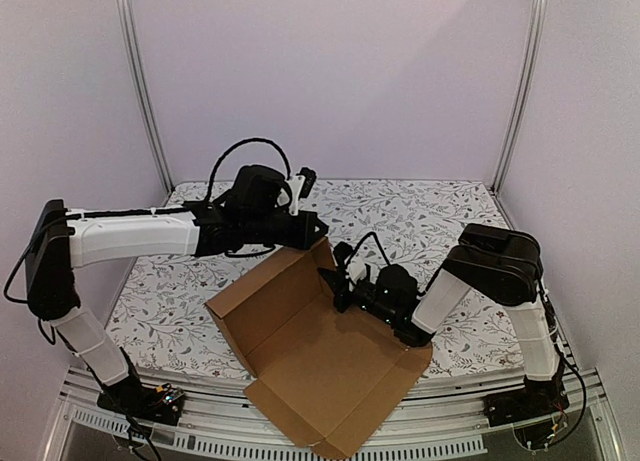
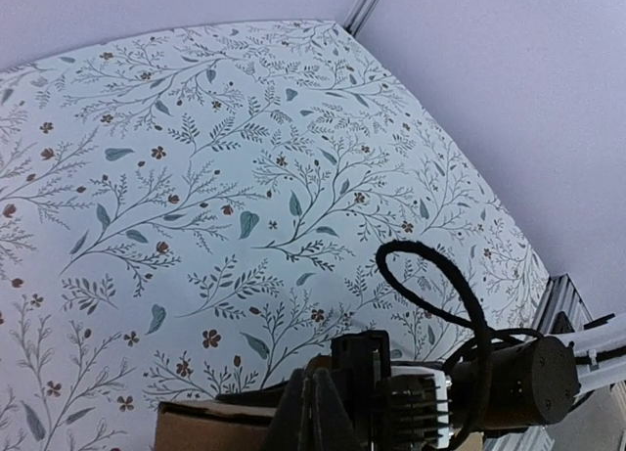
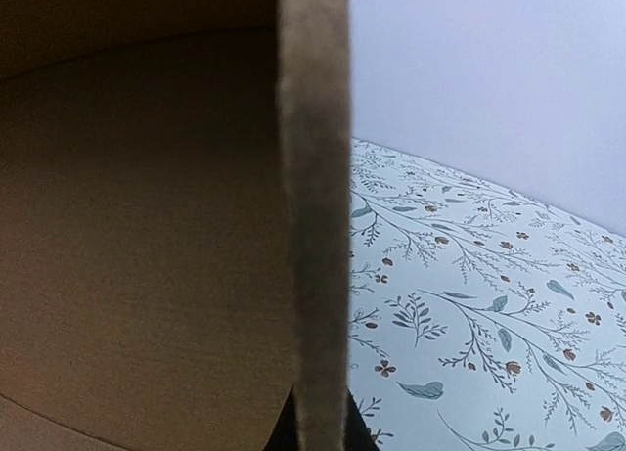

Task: Fold the paper box

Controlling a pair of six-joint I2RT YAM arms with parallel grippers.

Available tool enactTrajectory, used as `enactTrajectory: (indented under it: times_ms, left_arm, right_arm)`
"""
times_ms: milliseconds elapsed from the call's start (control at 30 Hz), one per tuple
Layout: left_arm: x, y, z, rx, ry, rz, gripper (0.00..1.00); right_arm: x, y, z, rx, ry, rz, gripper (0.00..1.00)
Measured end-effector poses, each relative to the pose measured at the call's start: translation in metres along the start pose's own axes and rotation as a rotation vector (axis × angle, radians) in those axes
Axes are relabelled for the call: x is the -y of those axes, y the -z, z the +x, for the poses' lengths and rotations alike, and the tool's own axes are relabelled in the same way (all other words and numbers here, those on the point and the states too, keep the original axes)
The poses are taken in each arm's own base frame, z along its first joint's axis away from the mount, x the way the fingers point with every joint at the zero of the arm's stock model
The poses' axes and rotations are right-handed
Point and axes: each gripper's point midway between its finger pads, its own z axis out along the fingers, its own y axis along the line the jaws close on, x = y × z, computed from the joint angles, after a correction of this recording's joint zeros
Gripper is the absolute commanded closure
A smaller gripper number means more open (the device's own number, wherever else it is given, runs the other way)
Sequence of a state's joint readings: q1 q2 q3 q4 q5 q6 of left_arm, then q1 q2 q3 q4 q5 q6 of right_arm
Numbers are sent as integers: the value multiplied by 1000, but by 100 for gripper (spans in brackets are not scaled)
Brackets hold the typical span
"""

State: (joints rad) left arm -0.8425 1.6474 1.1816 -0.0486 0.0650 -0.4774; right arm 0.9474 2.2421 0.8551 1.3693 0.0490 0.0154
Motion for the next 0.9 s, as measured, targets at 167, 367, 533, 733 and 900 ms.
enactTrajectory:
  times_ms: [167,367,533,733,900]
  left_arm:
    - [4,-5,0,0,0,18,98]
    - [8,-7,2,-4,-11,21,99]
    - [14,-7,5,-7,-22,23,100]
    - [23,-7,12,-15,-37,21,100]
    - [26,-7,16,-19,-44,15,100]
  right_arm:
    - [0,0,3,-6,20,0,82]
    - [1,3,10,-27,30,5,79]
    - [2,8,17,-50,37,11,77]
    - [5,11,5,-36,48,23,77]
    - [4,10,-30,31,49,25,77]
